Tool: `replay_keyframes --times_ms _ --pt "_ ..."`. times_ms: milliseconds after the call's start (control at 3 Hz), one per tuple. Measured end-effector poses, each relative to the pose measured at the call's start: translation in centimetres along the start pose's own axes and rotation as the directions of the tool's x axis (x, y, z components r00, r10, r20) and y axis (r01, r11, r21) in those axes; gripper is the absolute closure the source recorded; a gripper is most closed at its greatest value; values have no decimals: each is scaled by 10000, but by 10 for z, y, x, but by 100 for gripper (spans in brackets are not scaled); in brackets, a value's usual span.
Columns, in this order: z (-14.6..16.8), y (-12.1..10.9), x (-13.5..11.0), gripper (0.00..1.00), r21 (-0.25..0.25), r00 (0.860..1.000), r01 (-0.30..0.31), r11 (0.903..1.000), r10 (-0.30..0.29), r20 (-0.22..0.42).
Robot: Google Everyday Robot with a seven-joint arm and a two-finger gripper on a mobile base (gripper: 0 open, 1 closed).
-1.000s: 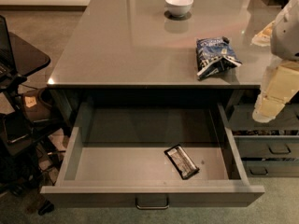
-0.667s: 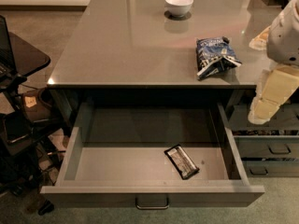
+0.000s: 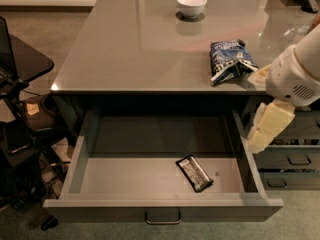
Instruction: Pick rxbar chocolate from top drawer and place on counter
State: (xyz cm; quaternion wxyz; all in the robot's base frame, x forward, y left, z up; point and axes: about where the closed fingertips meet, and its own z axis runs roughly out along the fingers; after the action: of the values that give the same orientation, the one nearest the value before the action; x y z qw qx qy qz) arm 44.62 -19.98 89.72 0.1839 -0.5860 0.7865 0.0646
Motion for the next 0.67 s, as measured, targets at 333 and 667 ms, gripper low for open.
replay_keyframes --times_ms 333,667 --pt "47 13 4 0 -832 9956 -171 9964 246 902" --pt "75 22 6 0 -1476 9925 -136 9890 312 1179"
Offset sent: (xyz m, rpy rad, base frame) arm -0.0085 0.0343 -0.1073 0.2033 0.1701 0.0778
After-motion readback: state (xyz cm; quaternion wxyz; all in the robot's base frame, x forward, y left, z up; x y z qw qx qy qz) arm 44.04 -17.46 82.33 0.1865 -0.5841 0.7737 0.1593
